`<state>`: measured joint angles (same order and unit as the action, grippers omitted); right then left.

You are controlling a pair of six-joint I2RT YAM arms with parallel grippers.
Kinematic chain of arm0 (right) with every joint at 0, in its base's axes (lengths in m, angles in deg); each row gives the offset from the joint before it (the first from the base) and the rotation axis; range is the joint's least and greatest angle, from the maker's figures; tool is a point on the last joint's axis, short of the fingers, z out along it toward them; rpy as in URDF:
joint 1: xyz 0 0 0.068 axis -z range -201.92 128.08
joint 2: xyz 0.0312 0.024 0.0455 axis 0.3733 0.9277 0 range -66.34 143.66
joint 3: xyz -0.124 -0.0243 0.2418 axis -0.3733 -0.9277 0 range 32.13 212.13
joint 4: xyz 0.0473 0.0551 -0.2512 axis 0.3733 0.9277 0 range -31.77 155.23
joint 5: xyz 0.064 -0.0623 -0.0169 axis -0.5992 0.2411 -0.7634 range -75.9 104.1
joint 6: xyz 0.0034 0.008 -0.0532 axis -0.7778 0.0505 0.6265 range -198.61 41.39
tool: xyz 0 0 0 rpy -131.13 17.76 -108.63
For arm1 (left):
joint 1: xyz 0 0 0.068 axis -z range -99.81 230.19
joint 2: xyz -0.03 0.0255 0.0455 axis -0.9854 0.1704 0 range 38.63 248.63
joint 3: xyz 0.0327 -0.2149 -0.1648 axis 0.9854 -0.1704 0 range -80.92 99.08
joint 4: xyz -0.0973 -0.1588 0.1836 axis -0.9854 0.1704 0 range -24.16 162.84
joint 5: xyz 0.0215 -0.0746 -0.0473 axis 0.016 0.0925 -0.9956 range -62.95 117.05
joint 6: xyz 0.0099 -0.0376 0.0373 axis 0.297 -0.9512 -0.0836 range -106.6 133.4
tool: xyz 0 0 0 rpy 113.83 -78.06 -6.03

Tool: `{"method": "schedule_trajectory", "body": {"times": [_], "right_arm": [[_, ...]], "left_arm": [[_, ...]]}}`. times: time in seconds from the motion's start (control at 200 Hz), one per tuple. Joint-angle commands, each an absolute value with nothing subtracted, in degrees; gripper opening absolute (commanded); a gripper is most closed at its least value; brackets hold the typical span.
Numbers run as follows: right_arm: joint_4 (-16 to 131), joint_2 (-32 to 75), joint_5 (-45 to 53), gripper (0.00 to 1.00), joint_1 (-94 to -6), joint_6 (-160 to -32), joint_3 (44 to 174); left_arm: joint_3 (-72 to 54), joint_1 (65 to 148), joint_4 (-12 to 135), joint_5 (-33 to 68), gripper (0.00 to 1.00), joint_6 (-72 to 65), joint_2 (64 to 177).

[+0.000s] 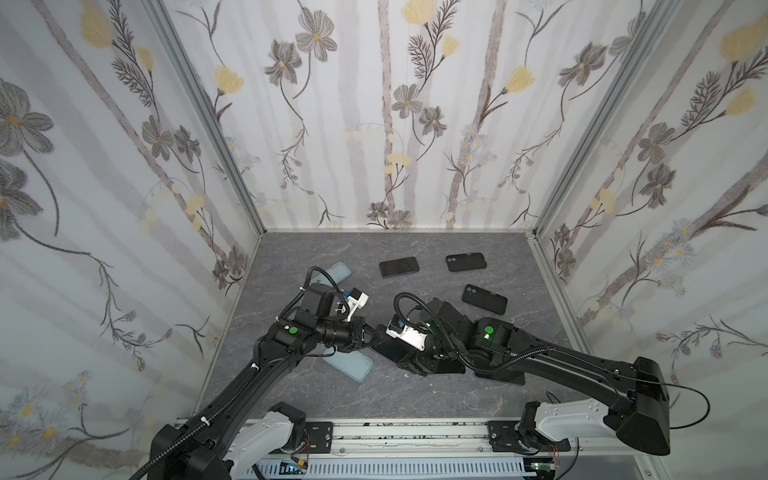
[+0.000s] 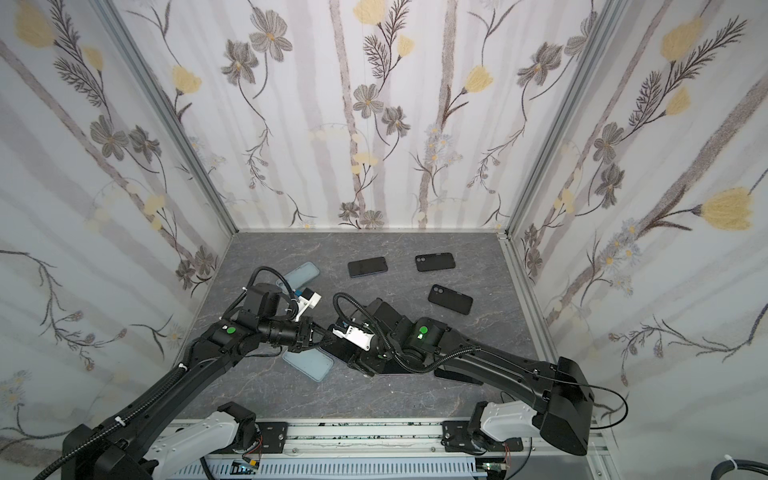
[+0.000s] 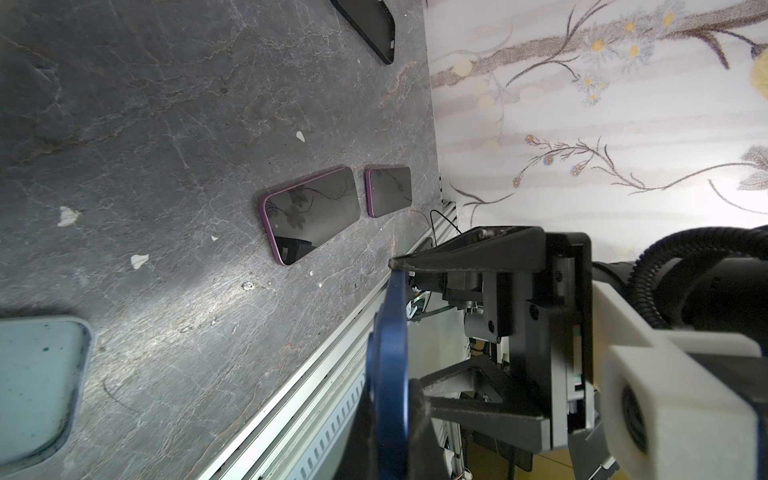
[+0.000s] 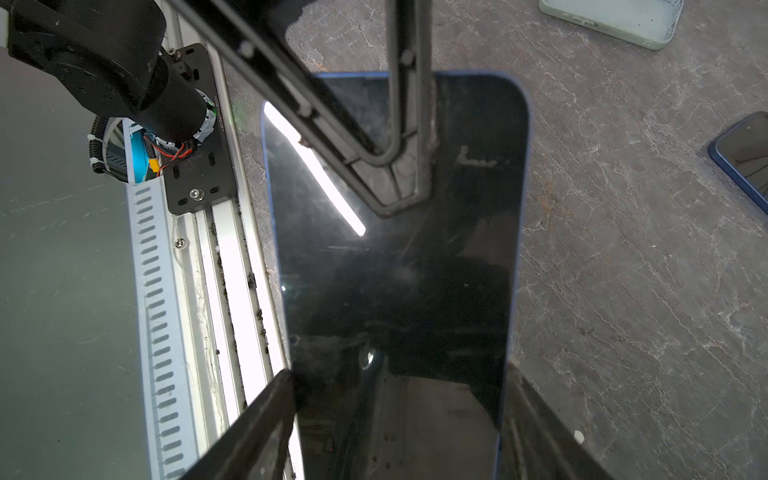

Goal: Put the phone into the phone case

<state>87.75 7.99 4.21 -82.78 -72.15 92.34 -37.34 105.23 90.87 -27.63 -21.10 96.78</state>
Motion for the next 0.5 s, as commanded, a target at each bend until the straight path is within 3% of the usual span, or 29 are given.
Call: {"method": "schedule_trajectory", "body": {"times": [0.0,0.12,0.25,0.38,0.495], "right_arm": [[84.44,7.42,4.76,0.59,-82.83,-71.96,92.94],[84.30,6.75,5.50,0.65,-82.83,-72.48,92.87],[83.98,5.85,8.21,0.87,-82.83,-73.24,92.68],[82.95,4.11,10.80,1.00,-82.83,-73.94,93.03],[81.09,1.40,13.08,1.00,-82.83,-74.73,93.69]], "left_arm": [[-37.72,105.14,90.62,-26.49,0.00,-21.59,96.55],[-38.06,105.15,90.71,-26.42,0.00,-21.66,96.55],[-38.03,105.13,90.31,-25.29,0.00,-21.72,96.21],[-37.78,104.68,87.41,-25.38,0.00,-23.41,95.39],[-36.73,103.99,82.94,-25.25,0.00,-26.02,94.49]]}}
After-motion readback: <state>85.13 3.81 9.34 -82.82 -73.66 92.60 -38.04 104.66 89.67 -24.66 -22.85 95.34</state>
